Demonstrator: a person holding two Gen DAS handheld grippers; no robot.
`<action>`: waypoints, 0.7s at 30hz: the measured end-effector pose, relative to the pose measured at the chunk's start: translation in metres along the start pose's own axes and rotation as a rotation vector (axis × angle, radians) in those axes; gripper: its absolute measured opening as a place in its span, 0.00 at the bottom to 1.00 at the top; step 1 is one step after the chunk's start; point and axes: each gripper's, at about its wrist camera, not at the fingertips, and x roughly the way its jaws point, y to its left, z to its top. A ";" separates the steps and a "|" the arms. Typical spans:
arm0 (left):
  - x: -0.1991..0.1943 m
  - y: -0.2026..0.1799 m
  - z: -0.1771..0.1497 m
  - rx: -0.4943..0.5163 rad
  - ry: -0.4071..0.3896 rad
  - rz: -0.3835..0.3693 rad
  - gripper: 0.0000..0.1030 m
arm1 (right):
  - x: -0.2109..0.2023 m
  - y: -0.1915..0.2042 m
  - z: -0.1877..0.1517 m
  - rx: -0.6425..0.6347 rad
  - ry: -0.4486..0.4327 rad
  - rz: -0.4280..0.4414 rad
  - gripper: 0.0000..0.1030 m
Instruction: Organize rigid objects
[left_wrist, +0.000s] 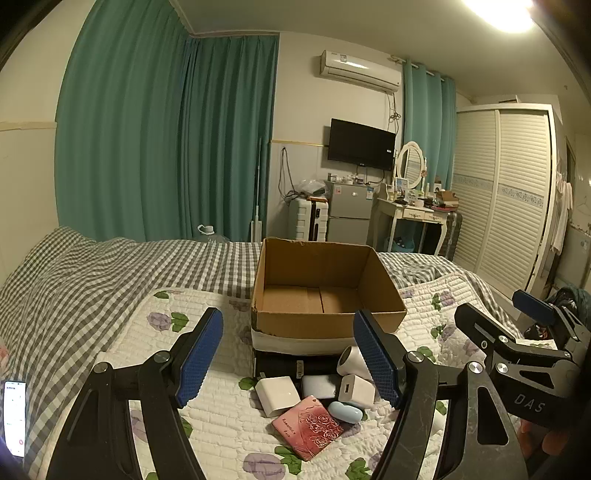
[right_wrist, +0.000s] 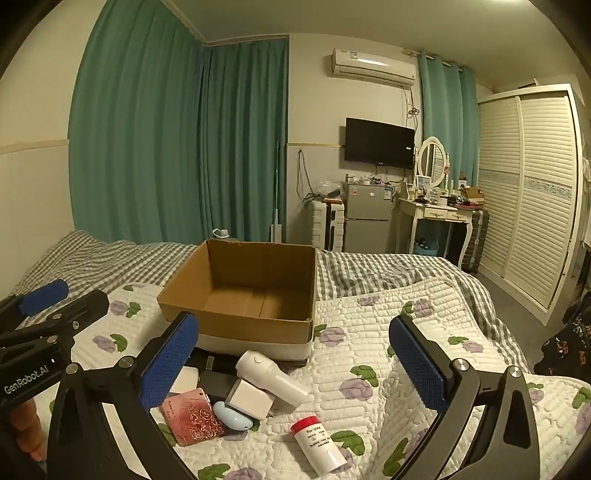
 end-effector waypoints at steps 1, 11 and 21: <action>0.000 0.001 0.000 -0.001 0.001 0.000 0.74 | 0.000 0.000 0.000 -0.001 0.002 0.003 1.00; 0.000 0.000 -0.001 0.001 0.003 0.005 0.74 | 0.003 0.004 -0.003 -0.012 0.017 0.022 1.00; 0.000 -0.002 0.000 0.003 0.009 0.002 0.74 | 0.007 0.004 -0.005 -0.014 0.033 0.016 1.00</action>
